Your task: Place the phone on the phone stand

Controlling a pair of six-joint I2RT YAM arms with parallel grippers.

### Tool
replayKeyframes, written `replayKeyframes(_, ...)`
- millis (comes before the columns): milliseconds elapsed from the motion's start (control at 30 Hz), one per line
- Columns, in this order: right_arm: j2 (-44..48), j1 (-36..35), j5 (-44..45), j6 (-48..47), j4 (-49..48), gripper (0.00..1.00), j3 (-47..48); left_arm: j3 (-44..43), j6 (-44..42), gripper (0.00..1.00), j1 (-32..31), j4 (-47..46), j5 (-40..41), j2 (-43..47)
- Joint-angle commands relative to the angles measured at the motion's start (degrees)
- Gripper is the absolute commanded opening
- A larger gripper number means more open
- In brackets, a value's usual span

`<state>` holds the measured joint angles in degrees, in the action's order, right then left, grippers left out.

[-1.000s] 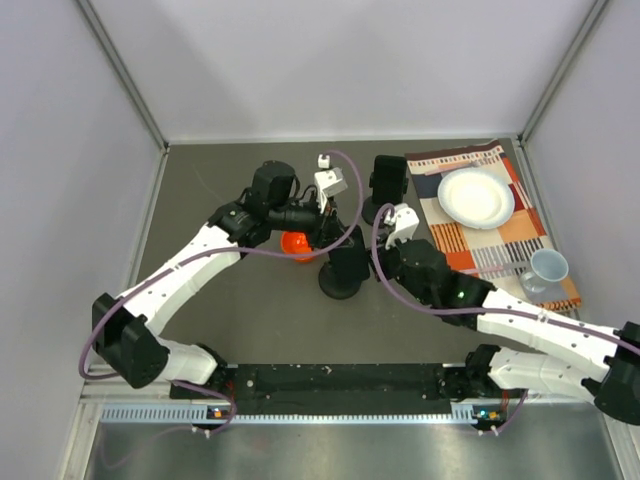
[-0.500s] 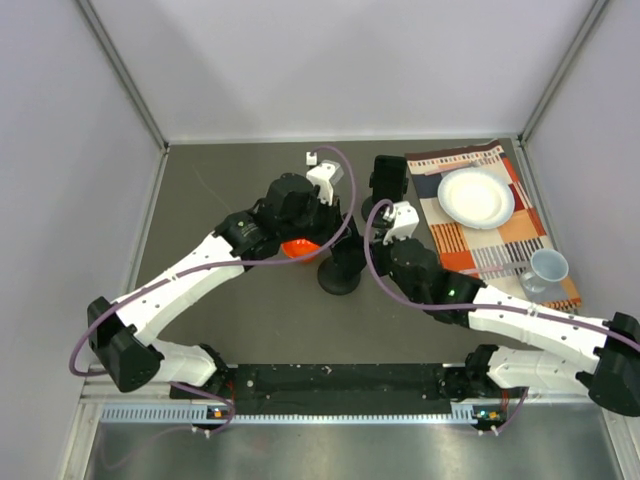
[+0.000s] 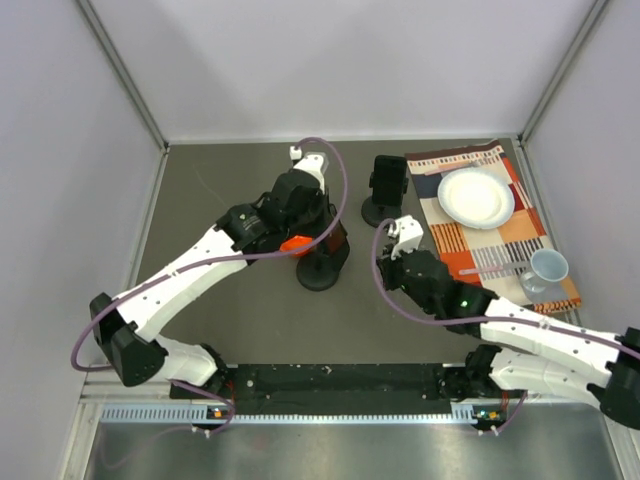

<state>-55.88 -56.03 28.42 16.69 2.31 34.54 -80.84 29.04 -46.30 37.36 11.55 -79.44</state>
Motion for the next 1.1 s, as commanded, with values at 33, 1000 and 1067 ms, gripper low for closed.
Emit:
replayKeyframes(33,5.17,6.01,-24.88,-3.16,-2.85,0.06,3.93,6.91,-1.88,0.0,0.51,3.08,2.34,3.84)
replayKeyframes(1000,-6.88,21.93,-58.39,1.86,2.96,0.61,15.82,23.79,8.4,0.99,0.69,-12.04,-8.2,23.37)
replayKeyframes(1067,-5.83,22.37,-58.57,1.68,3.32,0.61,15.47,25.55,10.15,0.98,0.69,-15.19,-9.26,22.32)
